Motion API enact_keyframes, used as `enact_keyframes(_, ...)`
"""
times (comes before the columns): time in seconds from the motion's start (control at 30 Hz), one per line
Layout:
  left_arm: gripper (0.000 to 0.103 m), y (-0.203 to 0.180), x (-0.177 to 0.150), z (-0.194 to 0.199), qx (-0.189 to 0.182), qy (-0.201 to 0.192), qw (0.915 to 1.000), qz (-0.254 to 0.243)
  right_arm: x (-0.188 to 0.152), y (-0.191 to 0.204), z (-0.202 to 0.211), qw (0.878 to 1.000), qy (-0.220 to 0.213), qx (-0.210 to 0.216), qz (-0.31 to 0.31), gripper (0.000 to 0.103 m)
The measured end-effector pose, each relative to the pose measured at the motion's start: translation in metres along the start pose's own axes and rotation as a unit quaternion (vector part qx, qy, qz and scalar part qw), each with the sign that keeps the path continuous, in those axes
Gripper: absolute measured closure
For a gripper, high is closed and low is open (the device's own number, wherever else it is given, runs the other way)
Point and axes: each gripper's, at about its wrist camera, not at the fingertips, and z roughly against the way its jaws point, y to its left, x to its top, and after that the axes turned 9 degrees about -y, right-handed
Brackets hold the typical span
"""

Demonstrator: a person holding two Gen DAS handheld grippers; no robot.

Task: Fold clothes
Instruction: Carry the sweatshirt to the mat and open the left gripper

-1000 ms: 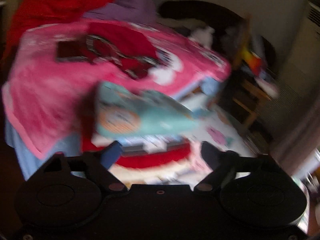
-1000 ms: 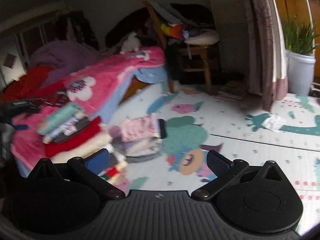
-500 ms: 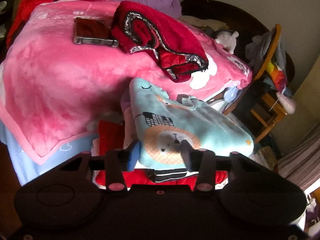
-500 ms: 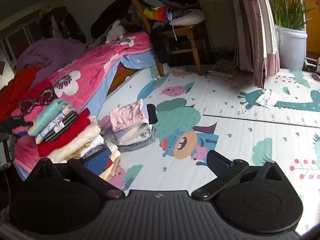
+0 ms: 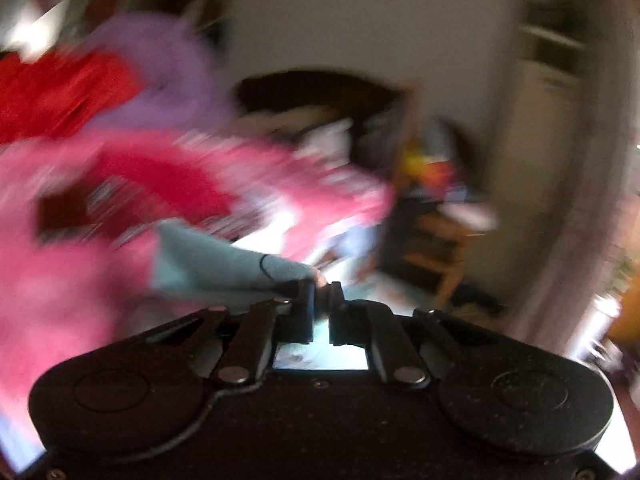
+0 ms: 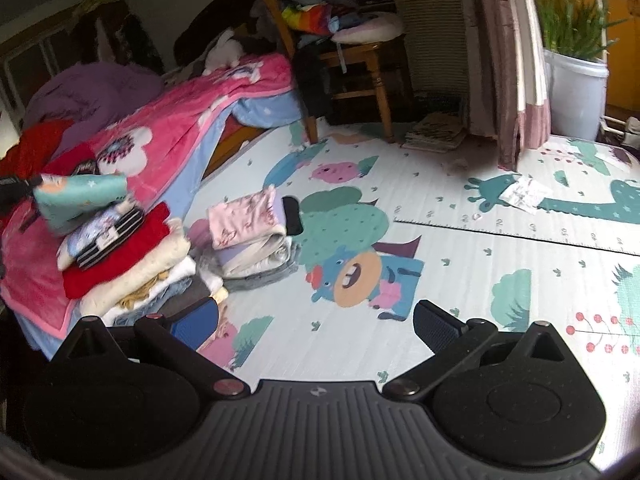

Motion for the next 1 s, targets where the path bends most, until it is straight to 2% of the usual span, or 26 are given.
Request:
enact_keyframes(0.07, 0.101, -0.048, 0.012, 0.017, -0.058, -0.034, 0.9963, -0.053, 0.004, -0.009, 0.005, 1.000, -0.009, -0.009, -0.008, 0.000)
enact_keyframes(0.1, 0.101, -0.076, 0.016, 0.027, -0.086, -0.053, 0.9901, -0.098, 0.006, -0.015, 0.008, 1.000, -0.014, -0.014, -0.013, 0.000)
enact_keyframes(0.13, 0.101, -0.106, 0.018, 0.037, -0.103, -0.074, 0.9794, -0.157, 0.008, -0.022, 0.011, 0.999, -0.018, -0.020, -0.017, 0.000)
enact_keyframes(0.17, 0.101, -0.138, 0.013, 0.044, -0.094, -0.099, 0.9617, -0.237, 0.010, -0.029, 0.015, 0.999, -0.024, -0.030, -0.019, 0.000)
enact_keyframes(0.2, 0.101, -0.160, 0.007, 0.048, -0.097, -0.110, 0.9526, -0.266, 0.011, -0.037, 0.019, 0.999, -0.030, -0.039, -0.021, 0.000)
enact_keyframes(0.23, 0.101, -0.173, 0.006, 0.053, -0.124, -0.109, 0.9553, -0.246, 0.013, -0.045, 0.023, 0.998, -0.036, -0.049, -0.023, 0.000)
enact_keyframes(0.4, 0.101, -0.246, -0.015, 0.084, -0.183, -0.131, 0.9324, -0.283, 0.014, -0.089, 0.046, 0.993, -0.057, -0.096, -0.032, 0.000)
enact_keyframes(0.43, 0.101, -0.262, -0.021, 0.090, -0.199, -0.135, 0.9228, -0.301, 0.013, -0.098, 0.051, 0.992, -0.059, -0.104, -0.034, 0.000)
enact_keyframes(0.47, 0.101, -0.280, -0.033, 0.097, -0.212, -0.144, 0.9055, -0.338, 0.012, -0.107, 0.056, 0.991, -0.060, -0.112, -0.037, 0.000)
enact_keyframes(0.5, 0.101, -0.292, -0.039, 0.103, -0.238, -0.143, 0.8965, -0.346, 0.011, -0.115, 0.059, 0.990, -0.060, -0.118, -0.039, 0.000)
enact_keyframes(0.53, 0.101, -0.302, -0.042, 0.108, -0.268, -0.137, 0.8923, -0.336, 0.009, -0.123, 0.063, 0.990, -0.059, -0.125, -0.042, 0.000)
enact_keyframes(0.63, 0.100, -0.342, -0.064, 0.120, -0.278, -0.157, 0.8657, -0.386, 0.005, -0.143, 0.069, 0.986, -0.057, -0.146, -0.051, 0.000)
enact_keyframes(0.73, 0.099, -0.373, -0.083, 0.120, -0.295, -0.150, 0.8467, -0.417, 0.002, -0.157, 0.071, 0.983, -0.057, -0.163, -0.059, 0.000)
enact_keyframes(0.77, 0.098, -0.380, -0.087, 0.120, -0.294, -0.152, 0.8458, -0.419, 0.000, -0.161, 0.071, 0.982, -0.056, -0.167, -0.062, 0.000)
enact_keyframes(0.8, 0.103, -0.382, -0.084, 0.120, -0.279, -0.163, 0.8572, -0.401, -0.001, -0.163, 0.071, 0.982, -0.054, -0.170, -0.063, 0.000)
enact_keyframes(0.83, 0.103, -0.384, -0.081, 0.120, -0.263, -0.174, 0.8681, -0.383, -0.002, -0.165, 0.071, 0.982, -0.053, -0.173, -0.064, 0.000)
enact_keyframes(0.87, 0.103, -0.386, -0.078, 0.121, -0.249, -0.187, 0.8757, -0.369, -0.003, -0.167, 0.070, 0.981, -0.050, -0.174, -0.064, 0.000)
enact_keyframes(0.9, 0.103, -0.387, -0.074, 0.120, -0.241, -0.192, 0.8791, -0.363, -0.004, -0.167, 0.070, 0.982, -0.049, -0.172, -0.064, 0.000)
enact_keyframes(0.97, 0.103, -0.384, -0.069, 0.113, -0.242, -0.161, 0.8932, -0.343, -0.005, -0.168, 0.069, 0.983, -0.045, -0.171, -0.058, 0.000)
enact_keyframes(1.0, 0.103, -0.383, -0.067, 0.111, -0.244, -0.146, 0.8974, -0.337, -0.006, -0.168, 0.071, 0.982, -0.045, -0.172, -0.056, 0.000)
